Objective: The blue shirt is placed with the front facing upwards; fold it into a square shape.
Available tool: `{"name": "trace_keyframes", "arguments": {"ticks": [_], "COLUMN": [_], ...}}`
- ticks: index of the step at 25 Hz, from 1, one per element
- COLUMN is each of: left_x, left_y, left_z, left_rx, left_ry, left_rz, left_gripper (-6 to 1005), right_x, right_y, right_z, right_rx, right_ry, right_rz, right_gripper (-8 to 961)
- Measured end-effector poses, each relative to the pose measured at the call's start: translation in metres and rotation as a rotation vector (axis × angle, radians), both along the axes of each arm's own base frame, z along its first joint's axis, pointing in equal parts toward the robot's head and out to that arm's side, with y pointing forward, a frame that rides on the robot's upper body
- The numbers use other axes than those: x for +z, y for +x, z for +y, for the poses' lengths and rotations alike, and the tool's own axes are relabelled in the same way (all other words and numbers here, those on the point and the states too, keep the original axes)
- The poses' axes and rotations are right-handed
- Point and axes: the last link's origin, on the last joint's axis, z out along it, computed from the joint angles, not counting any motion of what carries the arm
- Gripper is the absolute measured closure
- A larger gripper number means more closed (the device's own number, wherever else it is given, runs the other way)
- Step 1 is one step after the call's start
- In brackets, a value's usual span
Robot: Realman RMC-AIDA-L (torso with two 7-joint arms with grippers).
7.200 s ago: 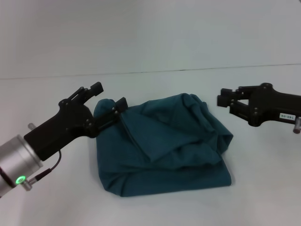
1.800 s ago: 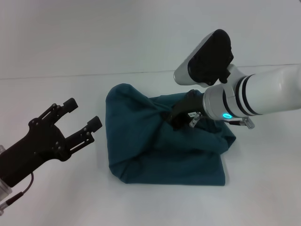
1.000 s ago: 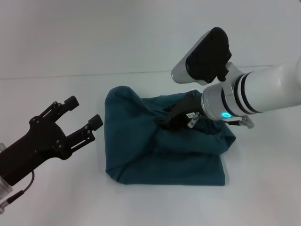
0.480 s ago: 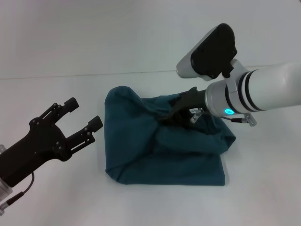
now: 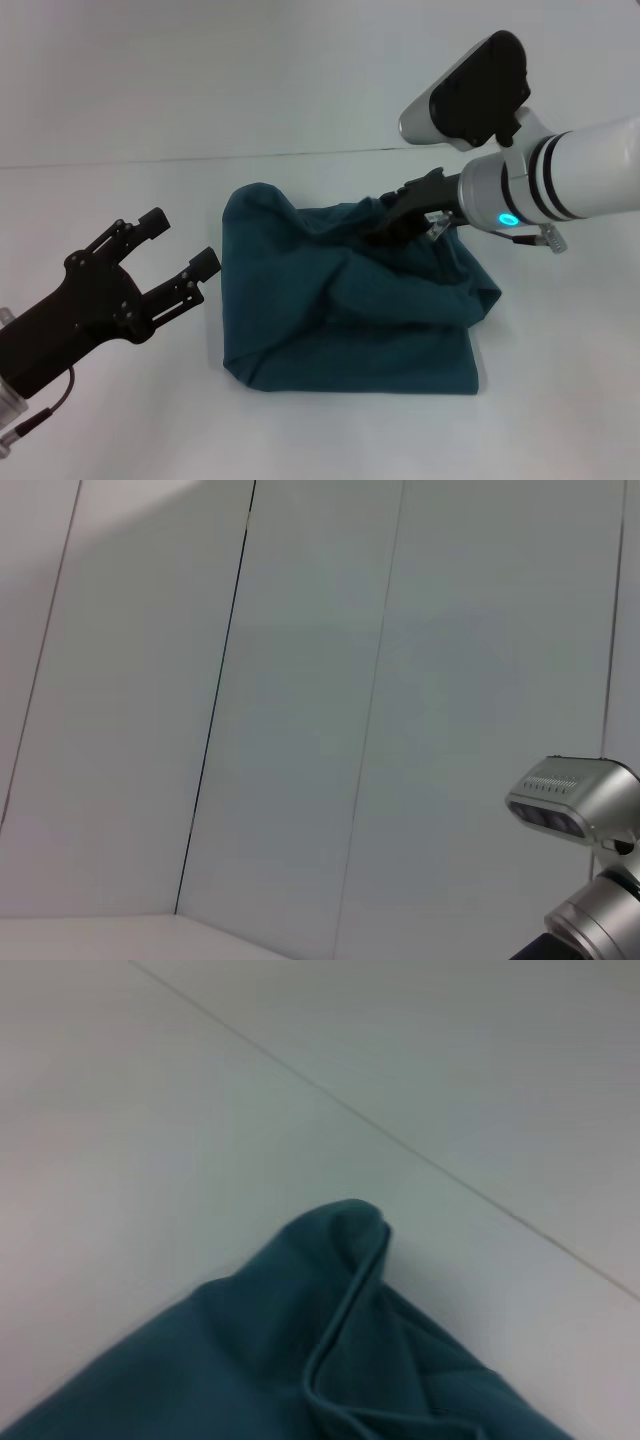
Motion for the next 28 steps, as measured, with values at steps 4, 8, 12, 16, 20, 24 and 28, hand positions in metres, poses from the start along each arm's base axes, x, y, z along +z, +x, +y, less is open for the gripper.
{"name": "trace_keyframes", "arguments": {"ticks": [4,8,12,16,20,24,28], "left_x": [0.0,0.0,0.0,0.0,0.001,0.0,0.0], "left_y": [0.0,0.001,0.001,0.0,0.001,0.002,0.002], "left_z": [0.0,0.001,0.001,0.001,0.002,0.002,0.002], "left_rx": [-0.001,-0.003,-0.001,-0.001,-0.004,-0.004,-0.007], "left_ry": [0.0,0.0,0.002,0.002,0.003,0.003,0.002], "left_rz": [0.0,0.0,-0.001,-0.001,-0.001,0.0,0.001], "left_gripper": [128,127,127,127,127,127,127], "right_x": [0.006,0.009,0.005,0.0,-0.001,-0.002,-0.003], "right_y": [0.002,0.007,0.009,0.007,0.007,0.008,0.006], "right_z": [0.004,0.007,0.006,0.002,0.002,0.005,0.009], "right_rx": [-0.011,-0.02,-0.034,-0.042,-0.055,-0.059,-0.06], "right_ry": [0.025,0.043,0.031,-0.006,-0.02,-0.017,-0.004], "right_rz": [-0.012,-0.02,-0.018,-0.01,-0.001,-0.002,0.01], "right_gripper": [395,395,394,396,406,415,424]}}
